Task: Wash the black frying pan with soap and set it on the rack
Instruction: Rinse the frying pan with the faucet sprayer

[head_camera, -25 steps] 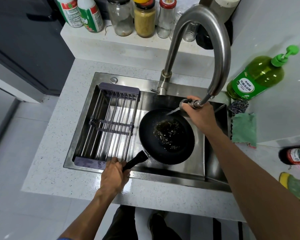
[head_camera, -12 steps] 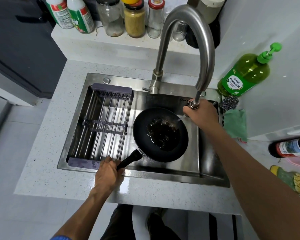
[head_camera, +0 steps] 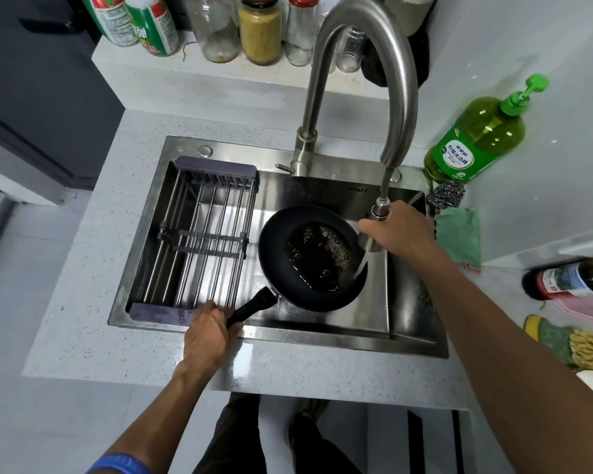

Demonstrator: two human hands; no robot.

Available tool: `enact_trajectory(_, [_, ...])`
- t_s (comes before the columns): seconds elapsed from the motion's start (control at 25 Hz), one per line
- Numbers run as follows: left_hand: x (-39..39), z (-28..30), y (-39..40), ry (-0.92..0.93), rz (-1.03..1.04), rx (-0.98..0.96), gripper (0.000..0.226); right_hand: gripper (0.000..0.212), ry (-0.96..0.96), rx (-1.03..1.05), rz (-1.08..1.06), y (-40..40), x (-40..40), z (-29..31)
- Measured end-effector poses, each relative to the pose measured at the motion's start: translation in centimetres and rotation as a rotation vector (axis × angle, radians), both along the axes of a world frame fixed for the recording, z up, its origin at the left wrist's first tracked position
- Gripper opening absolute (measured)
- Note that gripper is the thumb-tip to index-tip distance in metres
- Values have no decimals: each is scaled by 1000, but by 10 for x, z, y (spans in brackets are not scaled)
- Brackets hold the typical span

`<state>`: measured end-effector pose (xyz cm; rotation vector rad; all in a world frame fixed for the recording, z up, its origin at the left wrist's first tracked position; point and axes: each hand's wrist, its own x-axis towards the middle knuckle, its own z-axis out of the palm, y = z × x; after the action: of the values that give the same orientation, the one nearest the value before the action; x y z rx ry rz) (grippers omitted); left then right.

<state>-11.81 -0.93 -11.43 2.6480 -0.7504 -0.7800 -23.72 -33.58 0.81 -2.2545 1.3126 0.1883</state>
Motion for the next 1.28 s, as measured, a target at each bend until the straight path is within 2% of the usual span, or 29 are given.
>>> enact_trajectory(0.2, [-1, 1, 0, -14, -16, 20, 32, 39, -82, 191, -51, 16, 1, -2])
enact_trajectory(0.36, [1, 0, 2, -14, -34, 22, 30, 29, -320, 463, -157, 37, 15, -6])
enact_trajectory(0.48, [1, 0, 2, -9, -32, 23, 29, 33, -407, 550, -215, 46, 32, -10])
enact_trajectory(0.6, [2, -1, 2, -9, -32, 30, 27, 35, -461, 496, -225, 44, 40, -17])
enact_trajectory(0.8, [3, 2, 1, -6, -41, 34, 23, 24, -489, 394, -249, 25, 44, -21])
enact_trajectory(0.92, [2, 5, 0, 0, -23, 25, 21, 29, -502, 351, -265, 17, 45, -26])
enact_trajectory(1.04, [1, 6, 0, 7, -8, 31, 22, 28, -506, 363, -246, 14, 45, -28])
enact_trajectory(1.28, [1, 6, -1, -2, -12, 28, 20, 14, -528, 369, -243, 8, 45, -31])
